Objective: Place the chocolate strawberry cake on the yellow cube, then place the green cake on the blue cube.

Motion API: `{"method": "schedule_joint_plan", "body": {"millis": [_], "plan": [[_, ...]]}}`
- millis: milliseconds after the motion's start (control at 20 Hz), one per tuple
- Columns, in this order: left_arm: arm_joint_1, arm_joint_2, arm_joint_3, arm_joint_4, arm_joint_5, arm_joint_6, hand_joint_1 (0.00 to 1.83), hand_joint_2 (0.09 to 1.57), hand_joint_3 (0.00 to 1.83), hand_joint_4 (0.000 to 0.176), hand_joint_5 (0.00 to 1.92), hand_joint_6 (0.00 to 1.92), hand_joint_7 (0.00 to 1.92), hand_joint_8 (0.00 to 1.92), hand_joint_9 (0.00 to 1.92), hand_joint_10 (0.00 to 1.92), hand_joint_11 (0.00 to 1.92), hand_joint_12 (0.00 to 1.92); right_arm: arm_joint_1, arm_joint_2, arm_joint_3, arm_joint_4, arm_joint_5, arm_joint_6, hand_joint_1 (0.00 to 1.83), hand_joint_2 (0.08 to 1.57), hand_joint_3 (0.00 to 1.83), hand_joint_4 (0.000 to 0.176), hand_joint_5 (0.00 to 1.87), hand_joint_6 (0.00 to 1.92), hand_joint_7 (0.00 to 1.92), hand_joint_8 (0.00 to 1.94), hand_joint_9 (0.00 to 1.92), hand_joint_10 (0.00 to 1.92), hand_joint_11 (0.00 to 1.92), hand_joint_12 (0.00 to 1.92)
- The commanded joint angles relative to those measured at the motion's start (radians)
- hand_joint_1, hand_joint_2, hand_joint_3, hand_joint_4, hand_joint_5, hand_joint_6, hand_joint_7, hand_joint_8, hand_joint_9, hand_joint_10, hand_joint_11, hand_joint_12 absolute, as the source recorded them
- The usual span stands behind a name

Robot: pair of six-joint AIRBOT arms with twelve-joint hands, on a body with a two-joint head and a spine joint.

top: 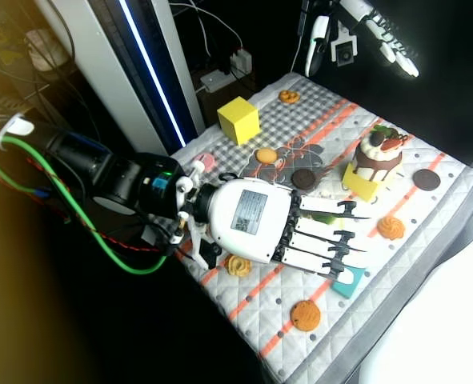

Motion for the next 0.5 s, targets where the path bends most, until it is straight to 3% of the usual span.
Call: {"method": "schedule_joint_plan", "body": {"millis": [0, 50, 100, 250, 450], "plan": [[-0.002, 0.001, -0.003, 0.015, -0.139, -0.009, 0.82, 0.88, 0.00, 0.176, 0.00, 0.00, 0.00, 0.00, 0.00, 0.00, 0.00, 0.00, 0.006, 0.007, -0.006, -0.001, 0.138, 0.002, 0.60, 0.94, 0.00, 0.155, 0.00, 0.00, 0.00, 0.00, 0.00, 0.00, 0.00, 0.30], [-0.001, 0.001, -0.004, 0.015, -0.141, -0.010, 0.84, 0.88, 0.00, 0.176, 0.00, 0.00, 0.00, 0.00, 0.00, 0.00, 0.00, 0.00, 0.005, 0.014, -0.013, -0.001, 0.151, 0.002, 0.62, 0.94, 0.00, 0.172, 0.00, 0.00, 0.00, 0.00, 0.00, 0.00, 0.00, 0.22], [0.001, 0.002, -0.005, 0.015, -0.144, -0.011, 0.83, 0.88, 0.00, 0.176, 0.00, 0.00, 0.00, 0.00, 0.00, 0.00, 0.00, 0.00, 0.004, 0.026, -0.023, -0.001, 0.169, 0.002, 0.55, 0.94, 0.00, 0.175, 0.00, 0.00, 0.00, 0.00, 0.03, 0.00, 0.00, 0.48], [0.020, 0.003, -0.005, 0.007, -0.175, -0.049, 0.88, 0.86, 0.00, 0.176, 0.00, 0.00, 0.00, 0.00, 0.00, 0.00, 0.00, 0.00, -0.024, 0.098, -0.091, 0.000, 0.289, 0.002, 0.80, 0.94, 0.00, 0.176, 0.00, 0.00, 0.00, 0.00, 0.00, 0.00, 0.00, 0.03], [0.083, 0.005, 0.003, -0.012, -0.232, -0.148, 0.92, 0.84, 0.00, 0.176, 0.00, 0.00, 0.00, 0.00, 0.00, 0.00, 0.00, 0.00, -0.122, 0.207, -0.195, 0.015, 0.471, 0.002, 0.80, 0.94, 0.00, 0.176, 0.00, 0.00, 0.00, 0.00, 0.00, 0.00, 0.00, 0.00]]}}
